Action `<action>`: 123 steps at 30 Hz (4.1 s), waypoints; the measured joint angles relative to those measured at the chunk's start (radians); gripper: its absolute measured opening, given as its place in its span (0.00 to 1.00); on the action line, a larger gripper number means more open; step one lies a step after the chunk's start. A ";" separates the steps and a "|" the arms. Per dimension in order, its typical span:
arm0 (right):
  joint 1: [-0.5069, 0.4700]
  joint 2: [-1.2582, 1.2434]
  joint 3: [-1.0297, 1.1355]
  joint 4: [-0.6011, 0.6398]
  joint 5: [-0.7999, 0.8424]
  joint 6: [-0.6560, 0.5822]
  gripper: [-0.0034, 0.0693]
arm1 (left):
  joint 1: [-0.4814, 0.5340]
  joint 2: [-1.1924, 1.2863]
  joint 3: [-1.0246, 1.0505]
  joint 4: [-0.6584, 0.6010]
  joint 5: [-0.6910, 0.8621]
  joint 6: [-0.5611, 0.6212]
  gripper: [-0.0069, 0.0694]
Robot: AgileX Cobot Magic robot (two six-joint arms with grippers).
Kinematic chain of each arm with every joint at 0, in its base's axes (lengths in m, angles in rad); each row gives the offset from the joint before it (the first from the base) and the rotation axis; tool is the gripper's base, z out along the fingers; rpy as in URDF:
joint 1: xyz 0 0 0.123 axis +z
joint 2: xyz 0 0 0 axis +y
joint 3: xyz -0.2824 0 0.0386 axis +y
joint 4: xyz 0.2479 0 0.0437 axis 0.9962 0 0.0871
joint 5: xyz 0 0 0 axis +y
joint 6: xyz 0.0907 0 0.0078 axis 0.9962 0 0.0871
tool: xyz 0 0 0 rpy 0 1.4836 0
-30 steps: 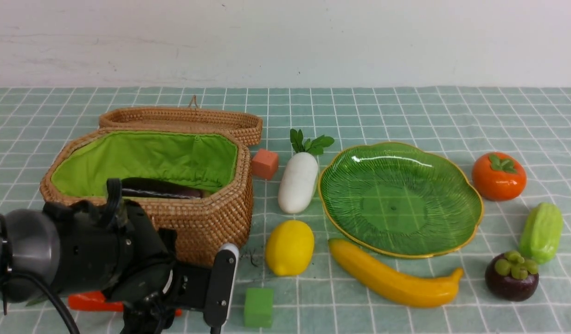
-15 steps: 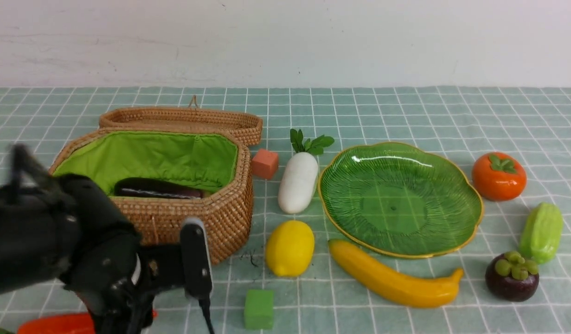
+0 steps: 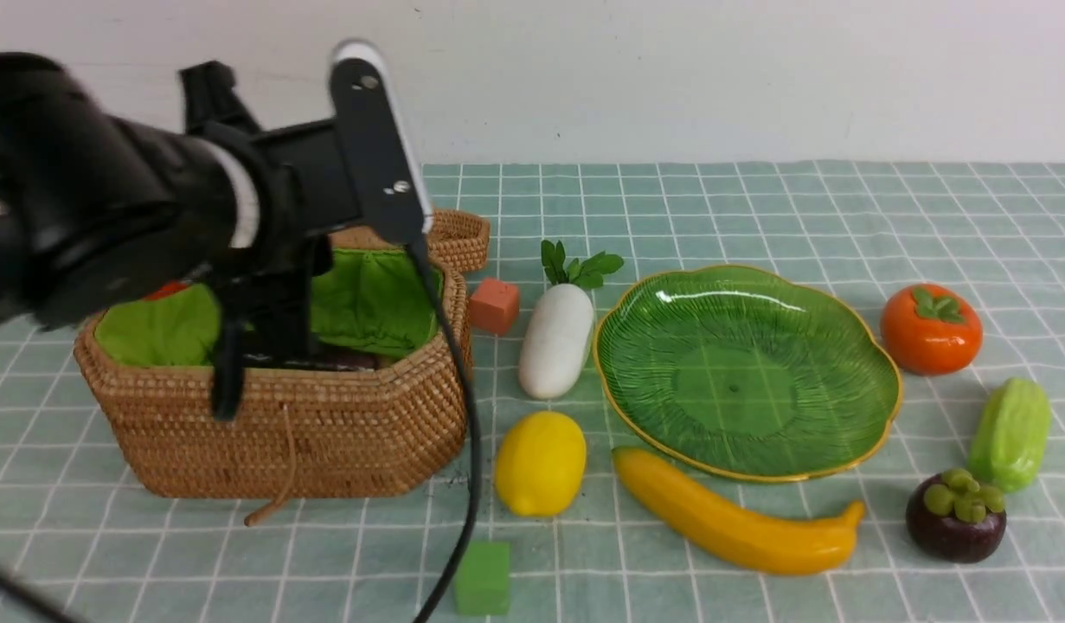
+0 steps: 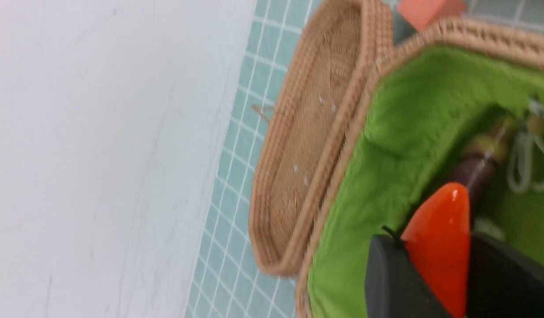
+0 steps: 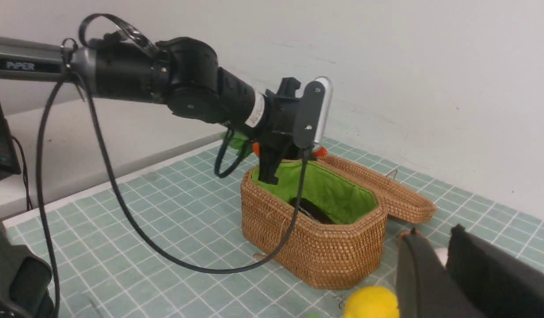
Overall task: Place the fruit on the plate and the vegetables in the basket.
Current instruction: Use the left arm to grab a carrot and put it into the left basket, then grab a lemon with your left arm and place it on the plate on the right, then take a daikon with your left arm and place it on the basket on the left.
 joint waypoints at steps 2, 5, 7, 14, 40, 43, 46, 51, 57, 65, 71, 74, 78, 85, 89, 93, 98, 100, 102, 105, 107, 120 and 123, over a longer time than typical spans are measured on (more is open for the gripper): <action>0.000 0.000 0.000 0.003 -0.001 0.000 0.21 | 0.000 0.089 -0.026 0.029 -0.022 0.000 0.34; 0.000 0.000 0.000 0.005 -0.002 0.000 0.21 | 0.000 0.150 -0.033 0.066 -0.029 0.000 0.35; 0.000 0.000 0.000 0.008 -0.002 0.000 0.21 | 0.000 0.182 -0.033 0.091 -0.032 0.000 0.38; 0.000 0.000 0.000 0.008 -0.003 0.000 0.22 | 0.000 0.193 -0.034 0.108 -0.069 -0.069 0.72; 0.000 0.000 0.000 -0.203 0.285 0.213 0.22 | -0.297 0.443 -0.451 -0.439 0.434 -0.605 0.46; 0.000 0.000 0.000 -0.203 0.292 0.213 0.22 | -0.297 0.507 -0.469 -0.389 0.437 -0.608 0.70; 0.000 0.000 0.000 -0.203 0.301 0.213 0.22 | -0.297 0.553 -0.473 -0.325 0.423 -0.633 0.90; 0.000 0.000 0.000 -0.203 0.305 0.210 0.22 | -0.296 0.615 -0.476 -0.224 0.377 -0.677 0.96; 0.000 0.000 0.000 -0.203 0.305 0.194 0.22 | -0.293 0.685 -0.478 -0.205 0.359 -0.698 0.89; 0.000 0.000 0.000 -0.200 0.305 0.184 0.22 | -0.283 0.710 -0.490 -0.193 0.342 -0.732 0.86; 0.000 -0.012 0.000 -0.199 0.305 0.183 0.22 | -0.283 0.712 -0.503 -0.195 0.385 -0.739 0.82; 0.000 -0.018 0.000 -0.202 0.305 0.183 0.22 | -0.283 0.719 -0.524 -0.203 0.424 -0.739 0.82; 0.000 -0.019 0.000 -0.249 0.280 0.203 0.22 | -0.292 0.725 -0.619 -0.223 0.523 -0.739 0.82; 0.000 -0.019 0.000 -0.404 0.192 0.343 0.22 | -0.341 0.708 -0.841 -0.317 0.381 -0.683 0.82; 0.000 -0.019 0.000 -0.414 0.184 0.349 0.22 | -0.331 0.780 -0.923 -0.475 0.205 -0.626 0.82; 0.000 -0.019 0.000 -0.413 0.184 0.349 0.22 | -0.304 0.879 -0.947 -0.533 0.148 -0.610 0.82; 0.000 -0.019 0.000 -0.410 0.185 0.349 0.22 | -0.293 0.934 -0.947 -0.533 0.112 -0.608 0.82; 0.000 -0.019 0.000 -0.410 0.185 0.349 0.22 | -0.294 0.933 -0.949 -0.533 0.085 -0.608 0.87; 0.000 -0.019 0.000 -0.410 0.185 0.349 0.22 | -0.294 0.923 -0.949 -0.533 0.075 -0.608 0.93; 0.000 -0.019 0.000 -0.410 0.185 0.349 0.22 | -0.294 0.897 -0.949 -0.533 0.088 -0.608 0.96; 0.000 -0.019 0.000 -0.410 0.184 0.349 0.21 | -0.294 0.875 -0.949 -0.533 0.105 -0.608 0.96; 0.000 -0.019 0.000 -0.409 0.176 0.349 0.21 | -0.230 0.700 -0.958 -0.452 0.525 -0.608 0.44; 0.000 -0.019 0.000 -0.409 0.176 0.349 0.21 | -0.159 0.736 -0.958 -0.484 0.563 -0.608 0.39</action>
